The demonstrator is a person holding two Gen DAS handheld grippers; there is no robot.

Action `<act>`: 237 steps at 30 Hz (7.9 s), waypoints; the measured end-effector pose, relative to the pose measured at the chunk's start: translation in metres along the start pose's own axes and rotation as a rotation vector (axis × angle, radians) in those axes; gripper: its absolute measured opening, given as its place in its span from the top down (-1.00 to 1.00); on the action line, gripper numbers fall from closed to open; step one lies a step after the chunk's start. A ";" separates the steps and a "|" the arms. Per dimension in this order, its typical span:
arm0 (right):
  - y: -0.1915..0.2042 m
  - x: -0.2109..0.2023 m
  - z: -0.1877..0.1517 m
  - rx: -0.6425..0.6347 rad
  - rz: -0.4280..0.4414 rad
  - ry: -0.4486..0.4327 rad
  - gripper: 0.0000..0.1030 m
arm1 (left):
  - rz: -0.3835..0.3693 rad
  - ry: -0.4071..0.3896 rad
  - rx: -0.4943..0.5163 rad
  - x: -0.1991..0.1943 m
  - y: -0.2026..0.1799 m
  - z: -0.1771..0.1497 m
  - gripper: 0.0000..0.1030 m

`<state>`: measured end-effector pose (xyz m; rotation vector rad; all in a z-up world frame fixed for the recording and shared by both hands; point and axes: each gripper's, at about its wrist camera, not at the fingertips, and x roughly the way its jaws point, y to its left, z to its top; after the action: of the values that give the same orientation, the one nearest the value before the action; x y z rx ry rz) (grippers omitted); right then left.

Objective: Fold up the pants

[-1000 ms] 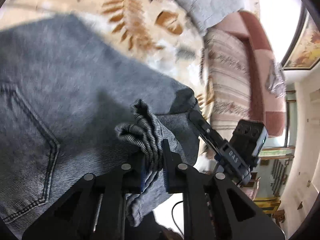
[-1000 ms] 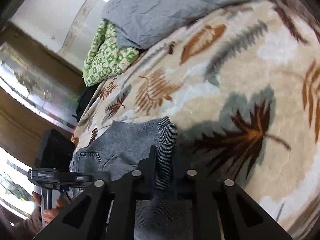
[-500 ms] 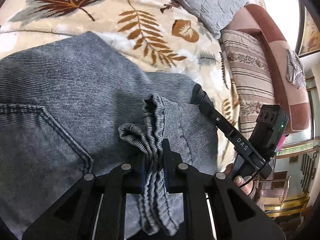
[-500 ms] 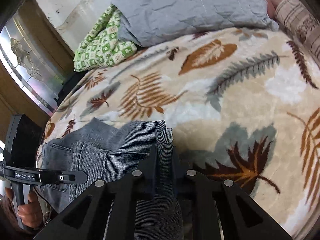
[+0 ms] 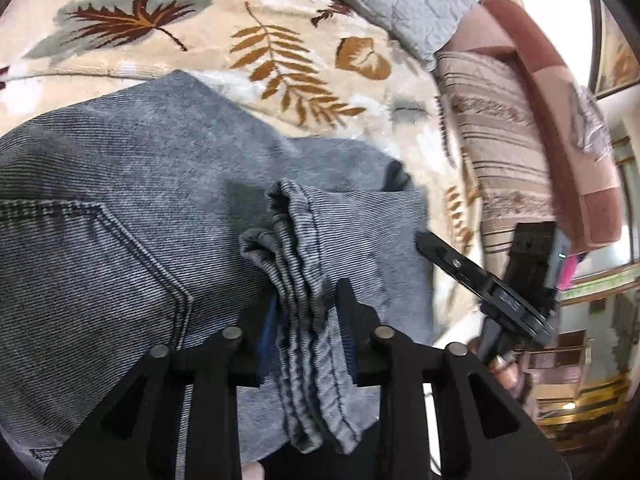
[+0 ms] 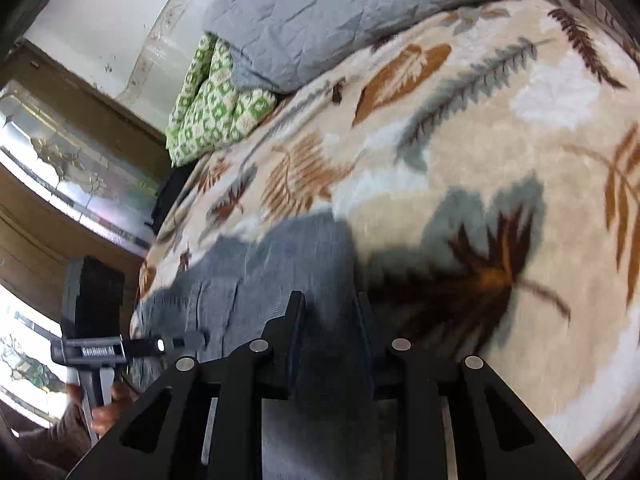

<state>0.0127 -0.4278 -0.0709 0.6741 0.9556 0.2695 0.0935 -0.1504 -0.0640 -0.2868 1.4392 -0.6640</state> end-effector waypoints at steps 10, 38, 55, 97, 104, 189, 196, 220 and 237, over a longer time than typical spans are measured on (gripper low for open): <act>0.001 0.021 -0.010 -0.049 -0.134 -0.010 0.58 | 0.152 -0.024 0.076 0.012 -0.013 -0.002 0.45; 0.001 -0.048 -0.076 0.152 0.078 -0.068 0.60 | -0.140 0.128 -0.105 -0.004 -0.014 -0.056 0.59; 0.028 -0.044 -0.097 -0.085 -0.142 -0.030 0.40 | 0.135 0.065 0.078 -0.011 -0.021 -0.061 0.55; 0.021 -0.032 -0.082 -0.153 -0.102 -0.054 0.57 | 0.253 0.000 0.183 0.014 -0.034 -0.041 0.44; 0.005 -0.027 -0.094 -0.141 -0.066 -0.122 0.62 | 0.221 -0.027 0.186 0.017 -0.028 -0.042 0.42; 0.353 0.039 -0.171 -1.076 -0.356 -0.245 0.73 | -0.125 -0.087 0.098 -0.185 0.043 0.033 0.72; 0.302 0.004 -0.150 -0.922 -0.352 -0.280 0.75 | -0.082 -0.019 0.146 -0.139 -0.022 0.041 0.72; 0.122 -0.036 -0.120 -0.415 -0.316 -0.239 0.79 | 0.165 0.248 0.224 0.056 -0.120 0.046 0.72; 0.032 -0.031 -0.118 -0.029 -0.063 -0.156 0.49 | 0.287 0.235 0.269 0.089 -0.147 0.038 0.31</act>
<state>-0.0993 -0.3707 -0.0765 0.6282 0.8211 0.1724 0.0939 -0.3254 -0.0491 0.2115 1.5546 -0.6601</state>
